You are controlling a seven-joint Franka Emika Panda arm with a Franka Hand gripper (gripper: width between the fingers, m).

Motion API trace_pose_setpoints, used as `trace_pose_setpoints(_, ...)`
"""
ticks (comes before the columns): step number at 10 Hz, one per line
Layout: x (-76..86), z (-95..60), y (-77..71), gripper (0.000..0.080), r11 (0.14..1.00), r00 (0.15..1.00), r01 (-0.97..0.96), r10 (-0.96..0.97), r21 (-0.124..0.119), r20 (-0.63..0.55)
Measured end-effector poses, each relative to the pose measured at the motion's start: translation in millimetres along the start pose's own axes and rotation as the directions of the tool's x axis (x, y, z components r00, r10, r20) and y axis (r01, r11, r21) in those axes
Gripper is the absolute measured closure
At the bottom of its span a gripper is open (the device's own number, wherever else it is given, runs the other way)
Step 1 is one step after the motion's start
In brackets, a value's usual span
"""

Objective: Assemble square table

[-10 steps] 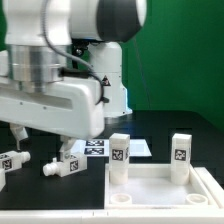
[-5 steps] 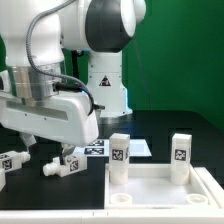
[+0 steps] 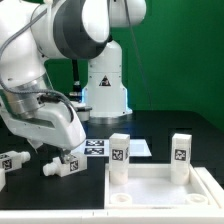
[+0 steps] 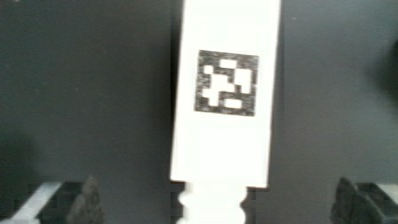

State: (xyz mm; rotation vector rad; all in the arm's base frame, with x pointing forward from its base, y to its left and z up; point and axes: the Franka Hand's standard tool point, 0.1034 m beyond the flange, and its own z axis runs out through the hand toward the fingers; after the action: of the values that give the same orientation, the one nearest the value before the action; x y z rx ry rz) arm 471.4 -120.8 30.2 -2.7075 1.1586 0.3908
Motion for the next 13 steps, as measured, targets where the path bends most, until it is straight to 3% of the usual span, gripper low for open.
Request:
trace_pose_setpoints(3,-1.7,2.4,-1.2,0.0151,1.0,1.0,0.009,-0.009,-0.003,0.003)
trace_pose_setpoints(5,-18.0,22.1,4.9,0.0151,1.0,0.999,-0.018,0.019,-0.018,0.037)
trace_pose_setpoints(7,-21.4,25.6,5.0,0.0151,1.0,0.999,-0.02,0.021,-0.022,0.044)
trace_pose_setpoints(8,-21.4,26.1,5.5,0.0285,1.0,0.999,-0.021,0.022,-0.023,0.044)
trace_pose_setpoints(9,-21.5,26.4,5.7,0.0285,1.0,0.999,-0.021,0.022,-0.023,0.044)
trace_pose_setpoints(10,-21.5,26.6,5.8,0.0437,1.0,0.999,-0.021,0.022,-0.024,0.044)
trace_pose_setpoints(11,-21.5,26.6,5.8,0.0518,0.999,0.999,-0.022,0.023,-0.024,0.044)
trace_pose_setpoints(13,-16.5,21.3,10.5,0.0518,0.993,0.993,-0.118,0.118,-0.022,0.005)
